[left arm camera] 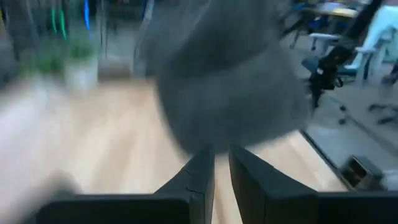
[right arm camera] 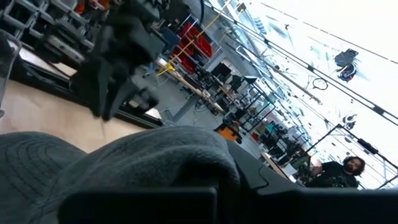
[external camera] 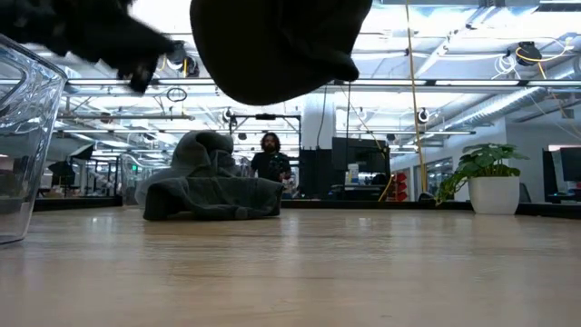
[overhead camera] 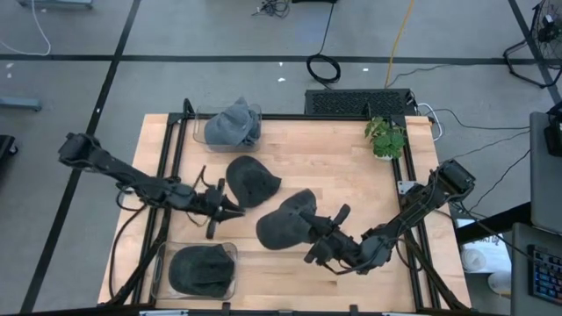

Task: Pick & Place hat
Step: Put the bottom black cap into the bottom transparent bin

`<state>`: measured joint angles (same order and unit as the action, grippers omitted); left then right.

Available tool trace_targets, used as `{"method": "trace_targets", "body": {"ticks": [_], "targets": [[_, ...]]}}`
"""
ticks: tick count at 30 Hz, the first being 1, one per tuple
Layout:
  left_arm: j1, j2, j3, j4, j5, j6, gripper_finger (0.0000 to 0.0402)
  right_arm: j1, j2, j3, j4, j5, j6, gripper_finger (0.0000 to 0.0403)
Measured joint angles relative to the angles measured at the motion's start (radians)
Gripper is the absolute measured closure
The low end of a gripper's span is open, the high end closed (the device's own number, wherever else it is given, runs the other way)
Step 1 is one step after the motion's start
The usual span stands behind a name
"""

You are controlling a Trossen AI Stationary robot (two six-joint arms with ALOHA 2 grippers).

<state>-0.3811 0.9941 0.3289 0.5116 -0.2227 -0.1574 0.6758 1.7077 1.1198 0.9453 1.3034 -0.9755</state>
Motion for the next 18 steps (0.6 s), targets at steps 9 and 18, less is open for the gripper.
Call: {"method": "trace_targets", "body": {"ticks": [9, 18], "targets": [[-0.221, 0.207, 0.191, 0.038, -0.459, 0.704, 0.0346, 0.014, 0.0, 0.0, 0.027, 0.006, -0.038, 0.0403], [-0.338, 0.398, 0.39, 0.001, -0.973, 1.007, 0.0346, 0.026, 0.0, 0.0, 0.09, 0.058, -0.122, 0.0403]]}}
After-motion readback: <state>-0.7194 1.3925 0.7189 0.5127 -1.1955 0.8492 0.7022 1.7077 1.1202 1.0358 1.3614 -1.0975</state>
